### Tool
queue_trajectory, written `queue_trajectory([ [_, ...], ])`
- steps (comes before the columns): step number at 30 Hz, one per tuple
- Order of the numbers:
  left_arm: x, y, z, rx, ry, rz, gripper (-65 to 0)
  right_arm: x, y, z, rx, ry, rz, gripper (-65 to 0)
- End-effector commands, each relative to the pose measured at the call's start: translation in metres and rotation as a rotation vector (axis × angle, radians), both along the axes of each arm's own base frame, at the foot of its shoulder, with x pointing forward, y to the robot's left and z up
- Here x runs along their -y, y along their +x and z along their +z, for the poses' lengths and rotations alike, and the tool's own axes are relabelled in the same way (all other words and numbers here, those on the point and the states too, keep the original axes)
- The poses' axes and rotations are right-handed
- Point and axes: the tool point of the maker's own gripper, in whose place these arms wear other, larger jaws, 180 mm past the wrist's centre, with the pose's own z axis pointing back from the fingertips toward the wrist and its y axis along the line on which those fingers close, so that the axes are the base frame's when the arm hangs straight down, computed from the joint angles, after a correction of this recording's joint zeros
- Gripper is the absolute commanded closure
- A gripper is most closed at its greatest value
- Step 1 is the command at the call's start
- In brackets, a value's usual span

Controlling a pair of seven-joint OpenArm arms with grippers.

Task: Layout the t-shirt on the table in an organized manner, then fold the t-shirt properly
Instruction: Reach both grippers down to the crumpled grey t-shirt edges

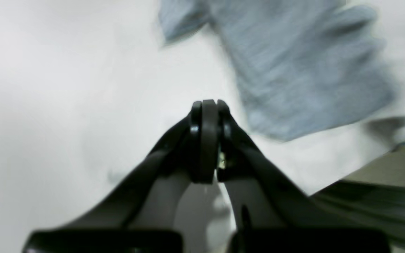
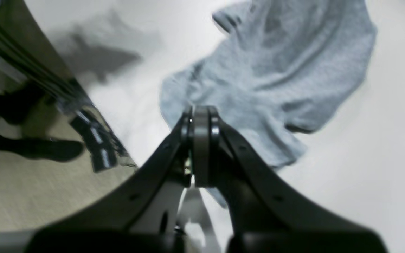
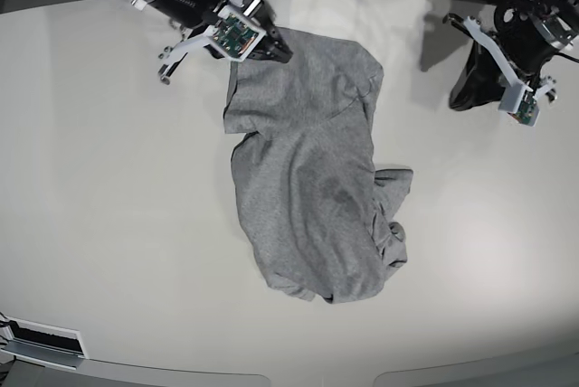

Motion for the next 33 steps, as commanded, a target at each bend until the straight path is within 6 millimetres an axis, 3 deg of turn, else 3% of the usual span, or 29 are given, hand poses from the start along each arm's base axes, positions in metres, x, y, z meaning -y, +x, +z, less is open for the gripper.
queue_trajectory([
  [1, -0.001, 0.011, 0.015, 0.058, -0.004, -0.011, 0.0, -0.009, 0.0, 0.012, 0.027, 0.049, 0.015, 0.0],
  [4, -0.005, 0.026, 0.026, 0.109, 0.019, -0.026, 0.0, -0.024, -0.009, 0.008, 0.018, 0.044, 0.037, 0.0],
  [8, -0.007, 0.043, 0.04, 0.166, 0.048, -0.059, 0.0, -0.04, -0.003, -0.012, -0.004, 0.015, 0.002, 0.0],
  [12, 0.007, 0.056, 0.049, 0.211, 0.076, -0.155, 0.0, -0.057, 0.0, -0.03, -0.022, -0.011, 0.005, 0.0],
  [15, 0.015, 0.065, 0.043, 0.227, 0.133, -0.231, 0.0, -0.063, 0.004, -0.031, -0.01, -0.022, -0.011, 0.0],
  [19, 0.019, 0.088, 0.026, 0.211, 0.139, -0.262, 0.0, -0.054, 0.014, -0.033, 0.014, -0.057, -0.066, 0.0],
  [23, 0.018, 0.123, 0.01, 0.199, 0.139, -0.263, 0.0, -0.054, 0.013, -0.033, 0.017, -0.061, -0.061, 0.0],
  [33, 0.034, 0.213, -0.003, 0.202, 0.205, -0.297, 0.0, -0.055, 0.014, -0.033, 0.016, -0.059, -0.062, 0.0],
])
